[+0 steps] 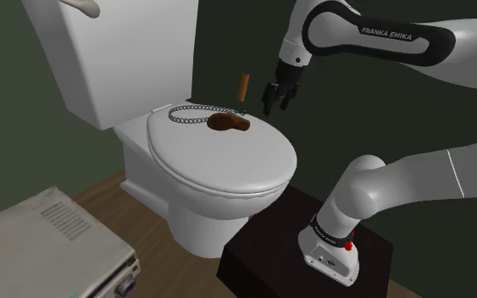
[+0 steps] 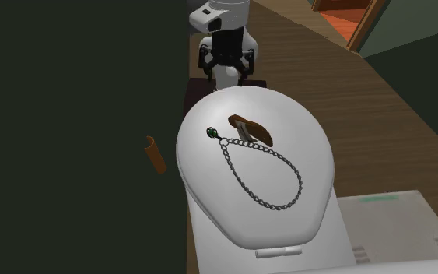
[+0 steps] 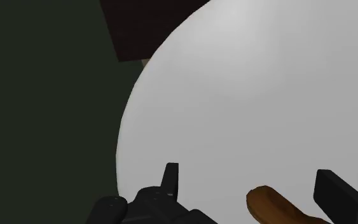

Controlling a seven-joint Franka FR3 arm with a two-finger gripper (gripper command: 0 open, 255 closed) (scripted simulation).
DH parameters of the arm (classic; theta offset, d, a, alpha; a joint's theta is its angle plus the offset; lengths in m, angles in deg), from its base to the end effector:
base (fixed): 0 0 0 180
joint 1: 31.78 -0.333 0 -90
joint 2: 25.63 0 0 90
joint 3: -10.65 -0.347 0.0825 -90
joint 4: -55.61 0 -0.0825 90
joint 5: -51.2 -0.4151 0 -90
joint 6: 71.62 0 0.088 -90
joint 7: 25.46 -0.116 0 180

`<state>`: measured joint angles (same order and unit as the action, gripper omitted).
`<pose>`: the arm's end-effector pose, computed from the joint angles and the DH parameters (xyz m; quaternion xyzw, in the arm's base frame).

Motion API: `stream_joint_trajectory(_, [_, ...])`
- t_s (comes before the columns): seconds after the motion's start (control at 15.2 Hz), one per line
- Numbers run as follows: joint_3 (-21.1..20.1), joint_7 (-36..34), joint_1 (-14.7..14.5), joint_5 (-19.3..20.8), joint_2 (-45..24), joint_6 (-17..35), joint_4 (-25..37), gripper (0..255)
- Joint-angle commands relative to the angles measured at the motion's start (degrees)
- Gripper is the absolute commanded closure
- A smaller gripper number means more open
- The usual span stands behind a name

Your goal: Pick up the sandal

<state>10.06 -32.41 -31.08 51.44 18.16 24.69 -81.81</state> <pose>0.3323 -0.0002 0.5849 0.9977 -0.0627 0.0237 0.0043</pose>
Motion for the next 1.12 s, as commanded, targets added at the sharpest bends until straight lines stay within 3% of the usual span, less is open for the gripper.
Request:
stream_joint_trajectory(0.0, [0.00,0.00,0.00,0.00,0.00,0.00,0.00,0])
stream_joint_trajectory(0.33, [6.30,15.17,-6.09,-5.17,-8.47,9.06,1.56,0])
stream_joint_trajectory(0.66, [11.84,31.70,-13.08,-13.05,-17.72,14.18,5.80,0])
stream_joint_trajectory(1.06, [12.22,33.67,-13.45,-13.93,-18.71,18.05,2.71,0])
